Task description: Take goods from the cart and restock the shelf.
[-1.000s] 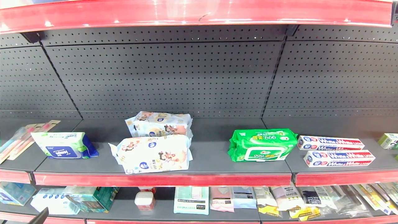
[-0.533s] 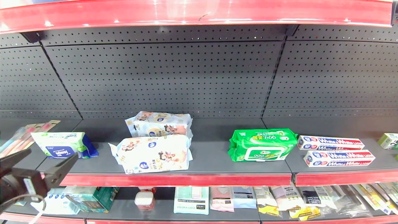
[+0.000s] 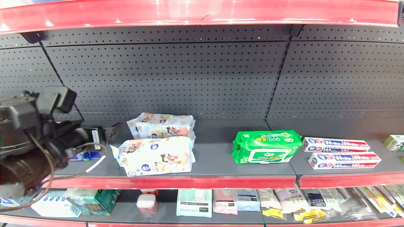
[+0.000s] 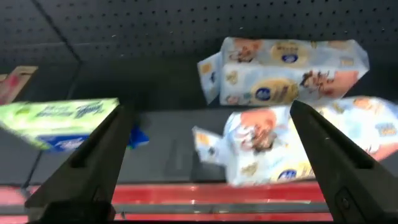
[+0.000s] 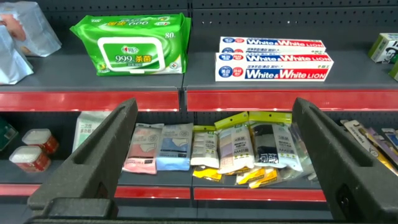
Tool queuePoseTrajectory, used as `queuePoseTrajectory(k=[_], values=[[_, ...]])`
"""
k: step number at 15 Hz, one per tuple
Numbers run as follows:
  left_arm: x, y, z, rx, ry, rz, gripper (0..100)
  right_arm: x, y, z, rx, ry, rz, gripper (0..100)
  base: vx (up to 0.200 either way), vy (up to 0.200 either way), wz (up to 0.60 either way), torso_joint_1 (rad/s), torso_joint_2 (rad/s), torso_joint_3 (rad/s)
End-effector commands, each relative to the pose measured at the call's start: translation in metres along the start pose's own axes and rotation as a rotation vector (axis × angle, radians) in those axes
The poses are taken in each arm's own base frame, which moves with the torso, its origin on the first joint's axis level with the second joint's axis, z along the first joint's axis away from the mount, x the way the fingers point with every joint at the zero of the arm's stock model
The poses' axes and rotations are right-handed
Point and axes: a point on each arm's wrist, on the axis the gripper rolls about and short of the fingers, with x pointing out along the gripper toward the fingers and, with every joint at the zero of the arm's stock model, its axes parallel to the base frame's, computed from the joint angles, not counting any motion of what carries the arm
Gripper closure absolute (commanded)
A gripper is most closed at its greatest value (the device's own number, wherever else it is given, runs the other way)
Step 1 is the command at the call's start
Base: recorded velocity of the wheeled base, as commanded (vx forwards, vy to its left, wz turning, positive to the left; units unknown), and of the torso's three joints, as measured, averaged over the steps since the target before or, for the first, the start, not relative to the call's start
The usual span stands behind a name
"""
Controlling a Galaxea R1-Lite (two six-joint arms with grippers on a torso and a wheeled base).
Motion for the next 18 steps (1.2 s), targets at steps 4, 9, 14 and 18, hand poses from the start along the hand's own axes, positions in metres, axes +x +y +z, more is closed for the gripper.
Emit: queuePoseTrajectory(k=[4,9,14,18], values=[[0.050,-0.040,-0.007,-0.100,0.177,-0.029,0,0.000,0.000,0.000,0.000,0.001,0.001,0,0.000,0.000,0.00,0.000,0.00,0.000],[0.074,-0.060,-0.002,-0.201,0.248,-0.028,0,0.000,0.000,0.000,0.000,0.001,0.001,0,0.000,0.000,0.00,0.000,0.00,0.000],[0.086,-0.082,-0.004,-0.301,0.281,-0.112,0,0.000,0.000,0.000,0.000,0.001,0.001,0,0.000,0.000,0.00,0.000,0.00,0.000],[0.088,-0.081,-0.006,-0.377,0.340,-0.228,0,0.000,0.000,0.000,0.000,0.002,0.001,0,0.000,0.000,0.00,0.000,0.00,0.000]])
